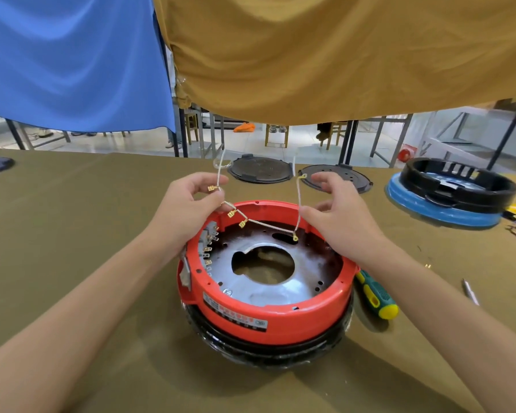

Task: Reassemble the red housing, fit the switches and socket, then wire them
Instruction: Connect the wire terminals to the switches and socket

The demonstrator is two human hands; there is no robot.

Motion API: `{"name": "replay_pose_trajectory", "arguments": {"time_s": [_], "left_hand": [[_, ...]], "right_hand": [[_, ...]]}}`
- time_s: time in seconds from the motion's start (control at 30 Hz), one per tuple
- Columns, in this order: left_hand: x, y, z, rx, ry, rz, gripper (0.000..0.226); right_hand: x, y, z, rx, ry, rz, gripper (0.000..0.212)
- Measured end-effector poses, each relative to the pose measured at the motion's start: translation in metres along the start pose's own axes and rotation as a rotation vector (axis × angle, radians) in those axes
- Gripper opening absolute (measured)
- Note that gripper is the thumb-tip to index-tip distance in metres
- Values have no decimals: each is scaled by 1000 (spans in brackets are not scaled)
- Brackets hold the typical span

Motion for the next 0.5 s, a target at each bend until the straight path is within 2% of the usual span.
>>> {"name": "replay_pose_trajectory", "arguments": {"time_s": [0.1, 0.23, 0.3, 0.43, 0.5], "left_hand": [[1, -1, 0, -18, 13, -17, 20], [1, 0, -2, -110, 64, -44, 23], [1, -1, -3, -121, 86, -64, 25], [3, -2, -5, -168, 137, -123, 30], [3, -1, -3, -187, 159, -132, 32]], "right_hand": [[1, 3, -3, -8, -33, -84, 41], [1, 2, -5, -137, -26, -73, 17], [1, -2, -6, -287, 37, -112, 18], [5, -8, -13, -306, 33, -273, 35], [5, -10, -16, -489, 100, -364, 35]]}}
Point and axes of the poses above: each hand's wrist, its own x-axis away from the middle knuckle, its own y-axis out of the palm, z = x × y, the point moved 1 cm from there along -x, towards the middle knuckle, and after that the axes turned 10 degrees about y, right-handed, at the moved point
